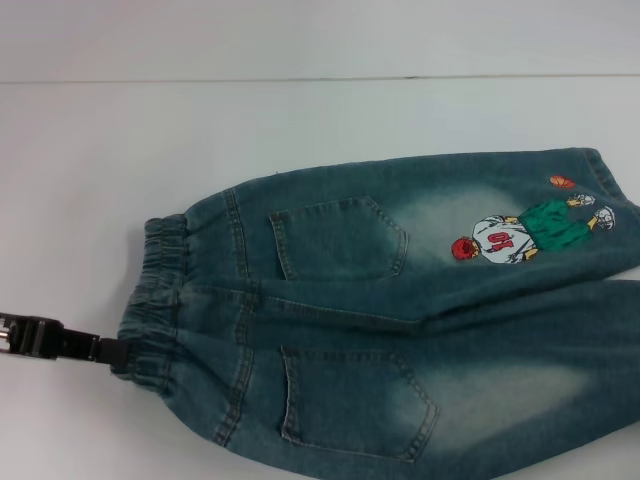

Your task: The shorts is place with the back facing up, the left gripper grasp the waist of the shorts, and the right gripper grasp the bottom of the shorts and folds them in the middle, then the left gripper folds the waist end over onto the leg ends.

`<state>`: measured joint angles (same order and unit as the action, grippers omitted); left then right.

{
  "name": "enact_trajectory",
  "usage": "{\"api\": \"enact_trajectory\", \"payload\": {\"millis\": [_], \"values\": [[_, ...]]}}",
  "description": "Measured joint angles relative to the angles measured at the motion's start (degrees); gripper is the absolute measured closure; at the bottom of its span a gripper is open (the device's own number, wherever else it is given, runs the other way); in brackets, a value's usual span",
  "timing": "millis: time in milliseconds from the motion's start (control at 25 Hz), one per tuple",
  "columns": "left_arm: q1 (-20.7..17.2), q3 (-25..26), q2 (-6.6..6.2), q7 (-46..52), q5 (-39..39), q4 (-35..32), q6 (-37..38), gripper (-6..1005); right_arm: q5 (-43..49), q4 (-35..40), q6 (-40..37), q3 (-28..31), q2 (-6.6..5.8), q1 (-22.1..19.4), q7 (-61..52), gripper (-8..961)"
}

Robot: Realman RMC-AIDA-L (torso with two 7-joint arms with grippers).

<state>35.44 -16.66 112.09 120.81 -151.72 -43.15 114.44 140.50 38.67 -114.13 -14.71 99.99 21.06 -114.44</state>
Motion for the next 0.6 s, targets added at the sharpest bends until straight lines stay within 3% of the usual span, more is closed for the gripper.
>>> {"api": "enact_trajectory", "payload": {"millis": [360, 600], "values": [[0.59, 1.45, -0.25, 0.66, 2.69, 0.54, -0.16, 946, -3.06, 0.32, 0.35, 0.25, -0.54, 1.54, -0.97, 942], [1.12, 5.74, -0.75, 1.95, 3.65, 1.7, -1.56, 946, -3.48, 1.0, 0.91, 3.36, -0.73, 3.16, -1.84, 942]]}}
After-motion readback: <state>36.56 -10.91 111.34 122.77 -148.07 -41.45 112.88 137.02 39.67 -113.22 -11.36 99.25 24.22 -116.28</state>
